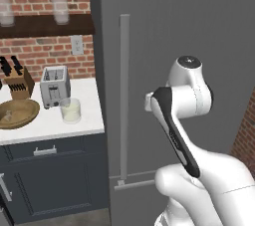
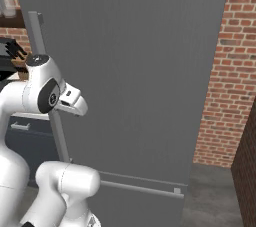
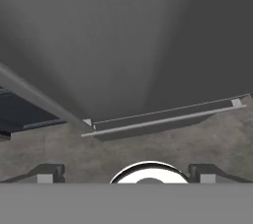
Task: Grab a lemon wedge from the fridge and one ice cube from the ice bowl, and put them in the glass of lemonade.
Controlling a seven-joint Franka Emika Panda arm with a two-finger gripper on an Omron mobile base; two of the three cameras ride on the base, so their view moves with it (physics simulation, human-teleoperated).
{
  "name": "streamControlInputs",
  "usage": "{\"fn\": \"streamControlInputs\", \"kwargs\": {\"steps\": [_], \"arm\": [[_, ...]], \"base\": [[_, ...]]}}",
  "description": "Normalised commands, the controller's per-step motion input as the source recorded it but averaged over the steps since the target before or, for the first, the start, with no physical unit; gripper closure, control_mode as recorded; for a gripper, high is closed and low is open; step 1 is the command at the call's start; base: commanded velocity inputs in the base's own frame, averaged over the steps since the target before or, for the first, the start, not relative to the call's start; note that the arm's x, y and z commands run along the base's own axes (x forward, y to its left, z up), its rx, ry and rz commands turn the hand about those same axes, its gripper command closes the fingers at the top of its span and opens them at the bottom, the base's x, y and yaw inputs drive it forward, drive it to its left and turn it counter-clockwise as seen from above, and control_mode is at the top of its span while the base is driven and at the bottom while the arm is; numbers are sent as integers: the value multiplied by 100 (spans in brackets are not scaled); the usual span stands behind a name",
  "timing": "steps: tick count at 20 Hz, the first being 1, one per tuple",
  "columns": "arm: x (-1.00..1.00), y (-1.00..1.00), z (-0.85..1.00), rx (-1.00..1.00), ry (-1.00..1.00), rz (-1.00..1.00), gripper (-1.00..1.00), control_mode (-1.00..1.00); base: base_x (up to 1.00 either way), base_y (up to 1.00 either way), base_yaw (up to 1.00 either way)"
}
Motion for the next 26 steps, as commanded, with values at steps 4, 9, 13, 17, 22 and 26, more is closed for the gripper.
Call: {"fn": "streamControlInputs", "kwargs": {"steps": [4,9,13,17,22,26], "arm": [[0,0,0,0,0,0,-100,100],[0,0,0,0,0,0,-100,100],[0,0,0,0,0,0,-100,100],[0,0,0,0,0,0,-100,100],[0,0,0,0,0,0,-100,100],[0,0,0,0,0,0,-100,100]], "base": [[21,82,-26],[24,98,-47],[-8,17,-27],[-39,-1,-18],[-45,0,-21],[-37,8,-21]]}}
